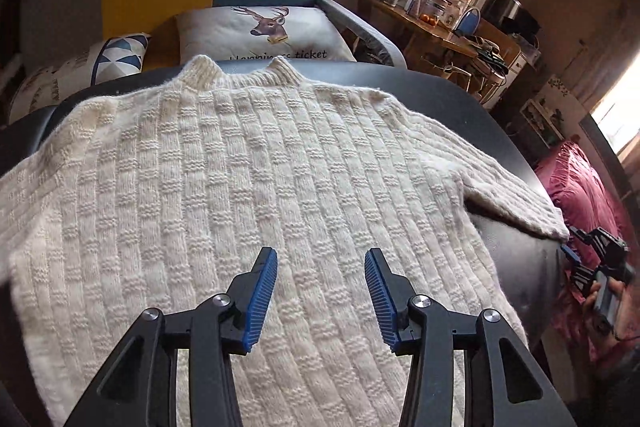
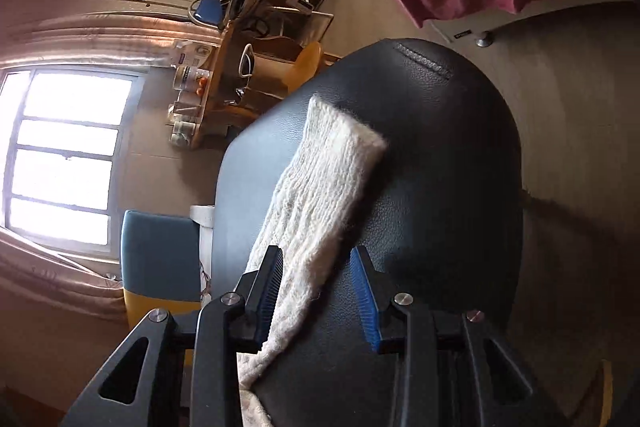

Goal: Fold clothes

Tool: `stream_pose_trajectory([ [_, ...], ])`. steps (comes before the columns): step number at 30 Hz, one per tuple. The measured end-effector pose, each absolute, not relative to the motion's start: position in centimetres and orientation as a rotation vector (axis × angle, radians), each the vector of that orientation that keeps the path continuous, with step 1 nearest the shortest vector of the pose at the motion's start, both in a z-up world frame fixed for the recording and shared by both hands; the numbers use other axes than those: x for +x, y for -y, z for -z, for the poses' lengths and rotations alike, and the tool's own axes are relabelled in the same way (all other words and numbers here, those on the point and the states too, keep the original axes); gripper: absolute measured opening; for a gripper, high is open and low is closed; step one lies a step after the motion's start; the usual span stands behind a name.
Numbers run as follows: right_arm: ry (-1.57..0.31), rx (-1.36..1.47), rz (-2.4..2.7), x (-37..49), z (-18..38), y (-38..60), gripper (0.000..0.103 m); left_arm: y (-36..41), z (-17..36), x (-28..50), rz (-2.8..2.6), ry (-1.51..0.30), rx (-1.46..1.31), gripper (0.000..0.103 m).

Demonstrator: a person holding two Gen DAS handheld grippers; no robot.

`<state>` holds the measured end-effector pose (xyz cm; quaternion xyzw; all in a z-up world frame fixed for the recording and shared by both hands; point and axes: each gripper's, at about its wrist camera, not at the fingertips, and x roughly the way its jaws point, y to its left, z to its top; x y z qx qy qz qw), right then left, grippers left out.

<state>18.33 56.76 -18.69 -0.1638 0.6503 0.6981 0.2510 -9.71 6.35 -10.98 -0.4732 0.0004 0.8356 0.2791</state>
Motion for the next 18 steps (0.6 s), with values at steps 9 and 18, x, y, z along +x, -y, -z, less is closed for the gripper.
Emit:
stream_pose_trajectory([
  [9,-1.666,-0.415,-1.961,16.2,19.0,-57.5,0.033,-7.0,10.5,-8.2,-2.216,-0.047,-1.279,0.05],
  [18,-1.177,-0.723,-2.332,9.3,14.6,-55.4,0.018,-9.5,9.6,-7.9,-2.119,-0.025,-1.287,0.051],
])
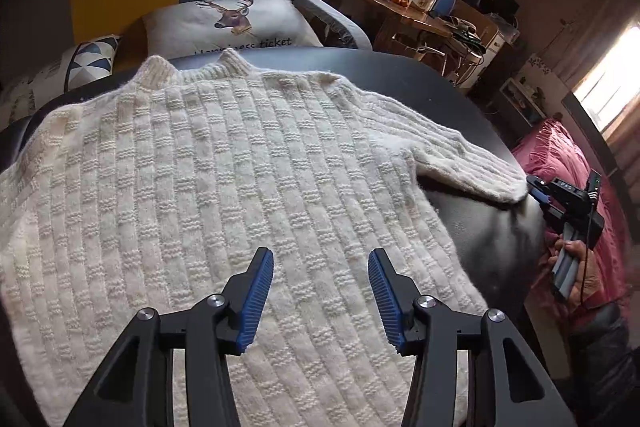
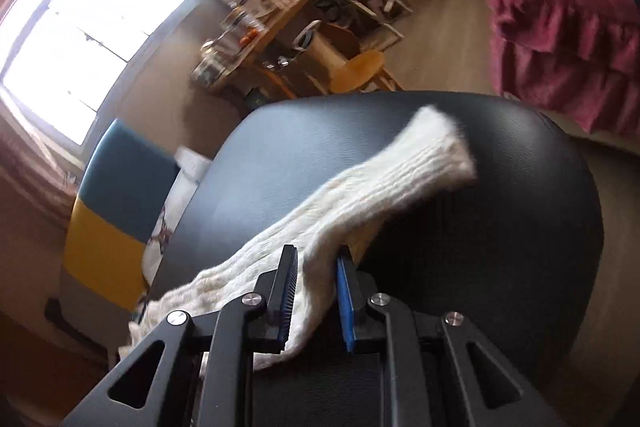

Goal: Fold clothes

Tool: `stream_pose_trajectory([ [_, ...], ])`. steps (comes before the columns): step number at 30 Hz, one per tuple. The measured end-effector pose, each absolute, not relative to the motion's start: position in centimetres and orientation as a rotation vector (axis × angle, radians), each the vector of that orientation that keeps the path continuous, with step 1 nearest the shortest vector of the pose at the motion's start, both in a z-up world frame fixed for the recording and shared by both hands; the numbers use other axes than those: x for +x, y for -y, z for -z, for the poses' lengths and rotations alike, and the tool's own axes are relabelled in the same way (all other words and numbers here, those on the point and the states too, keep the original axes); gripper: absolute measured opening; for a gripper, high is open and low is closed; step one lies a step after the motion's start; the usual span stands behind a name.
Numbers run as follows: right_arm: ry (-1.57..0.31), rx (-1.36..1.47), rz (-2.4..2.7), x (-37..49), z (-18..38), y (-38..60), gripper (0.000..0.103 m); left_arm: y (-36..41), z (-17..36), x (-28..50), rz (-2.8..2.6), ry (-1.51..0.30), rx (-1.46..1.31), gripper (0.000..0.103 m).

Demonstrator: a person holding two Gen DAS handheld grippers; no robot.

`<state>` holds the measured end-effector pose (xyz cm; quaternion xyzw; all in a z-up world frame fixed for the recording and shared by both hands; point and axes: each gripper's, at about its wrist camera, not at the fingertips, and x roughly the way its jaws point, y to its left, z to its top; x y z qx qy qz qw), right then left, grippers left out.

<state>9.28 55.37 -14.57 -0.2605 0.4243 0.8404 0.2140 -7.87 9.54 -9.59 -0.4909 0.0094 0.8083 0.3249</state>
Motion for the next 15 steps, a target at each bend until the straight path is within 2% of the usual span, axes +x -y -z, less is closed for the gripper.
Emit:
stream_pose_trajectory([
  [2,-1.055,-0.81,-2.412,7.5,13.7,-53.8,0.018,-11.0,9.2,-8.3,-2.068,0.011,-1.288,0.053],
  [5,-1.007,-0.903,-2.395,6.3,14.6,-53.1,0.018,-14.2,8.8,-9.0,-1.959,0.067,-1.318,0.055],
  [10,-1.162,-0.901,-2.326,7.2,16.2,-54.1,0.019,-20.0,7.6,-8.7,-1.863,0.054,-1.3,0.056],
  [13,-1.162,-0.949,-2.313,7.0,15.5,-54.0,0.021,-22.1,7.2,-7.6,-1.836,0.006,-1.274,0.058],
  [15,-1.148,-0.857,-2.353,8.0,14.0,-54.0,0.023,-22.7,7.4,-6.9,-1.831,-0.036,-1.262,0.058],
])
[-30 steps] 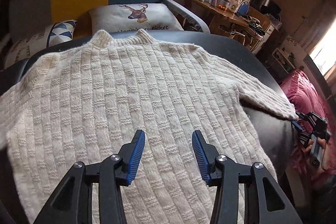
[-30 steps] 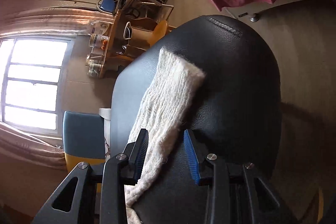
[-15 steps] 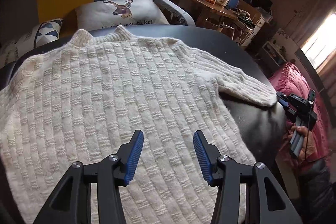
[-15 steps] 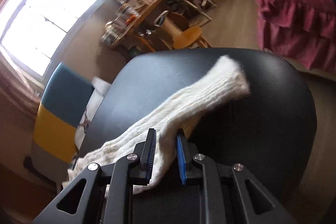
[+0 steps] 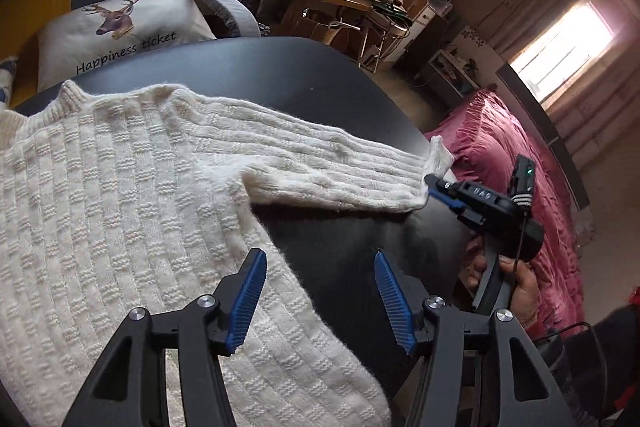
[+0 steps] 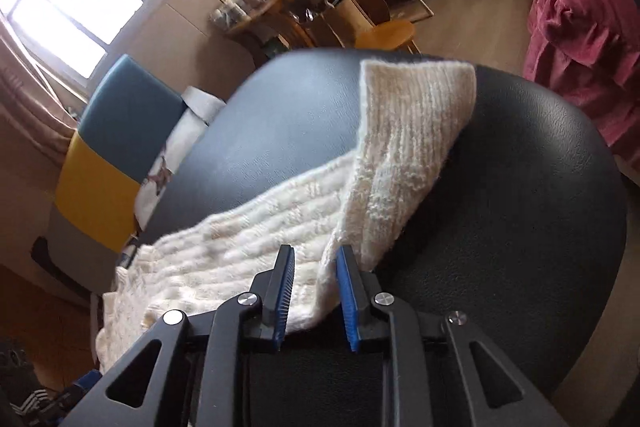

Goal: Fold clothes

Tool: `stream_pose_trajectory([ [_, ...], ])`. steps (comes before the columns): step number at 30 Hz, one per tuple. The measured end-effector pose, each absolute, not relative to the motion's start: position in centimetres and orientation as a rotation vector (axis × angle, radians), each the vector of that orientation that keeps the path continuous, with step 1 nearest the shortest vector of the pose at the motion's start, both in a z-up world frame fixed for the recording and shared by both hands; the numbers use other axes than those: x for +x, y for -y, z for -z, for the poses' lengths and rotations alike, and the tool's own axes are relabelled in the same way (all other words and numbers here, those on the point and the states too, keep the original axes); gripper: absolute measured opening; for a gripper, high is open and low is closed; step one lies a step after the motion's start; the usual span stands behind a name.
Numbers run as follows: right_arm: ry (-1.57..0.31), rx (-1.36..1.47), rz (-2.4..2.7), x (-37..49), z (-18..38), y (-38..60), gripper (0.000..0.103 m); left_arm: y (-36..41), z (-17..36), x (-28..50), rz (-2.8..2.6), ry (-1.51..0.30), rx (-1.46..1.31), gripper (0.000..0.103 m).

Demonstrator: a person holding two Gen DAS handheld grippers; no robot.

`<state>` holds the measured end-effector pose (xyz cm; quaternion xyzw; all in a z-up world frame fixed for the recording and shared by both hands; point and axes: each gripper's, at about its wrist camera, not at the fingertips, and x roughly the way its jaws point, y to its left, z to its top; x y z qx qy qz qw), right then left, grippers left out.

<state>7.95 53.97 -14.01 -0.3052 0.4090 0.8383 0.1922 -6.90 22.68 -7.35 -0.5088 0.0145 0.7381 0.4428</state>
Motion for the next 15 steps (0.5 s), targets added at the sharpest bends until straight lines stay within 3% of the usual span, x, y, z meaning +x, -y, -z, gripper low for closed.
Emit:
stream_pose_trajectory([
  [1,-1.137,-0.803,-2.367,8.5,13.3,-54.1,0.031,-22.7,7.5,-6.6,-1.833,-0.06,-1.259,0.058],
  [4,-1.18,-0.722,-2.334,9.6,12.5,-55.5,0.032,-22.6,8.3,-5.9,-1.83,-0.109,-1.269,0.059],
  [7,-1.112,-0.81,-2.207,9.2,12.6,-57.6,0.044,-21.8,9.1,-5.7,-1.826,-0.118,-1.289,0.059],
  [15,-1.259,-0.856,-2.042,9.1,15.8,-59.8,0.045,-19.0,10.4,-6.6,-1.855,-0.066,-1.343,0.059],
])
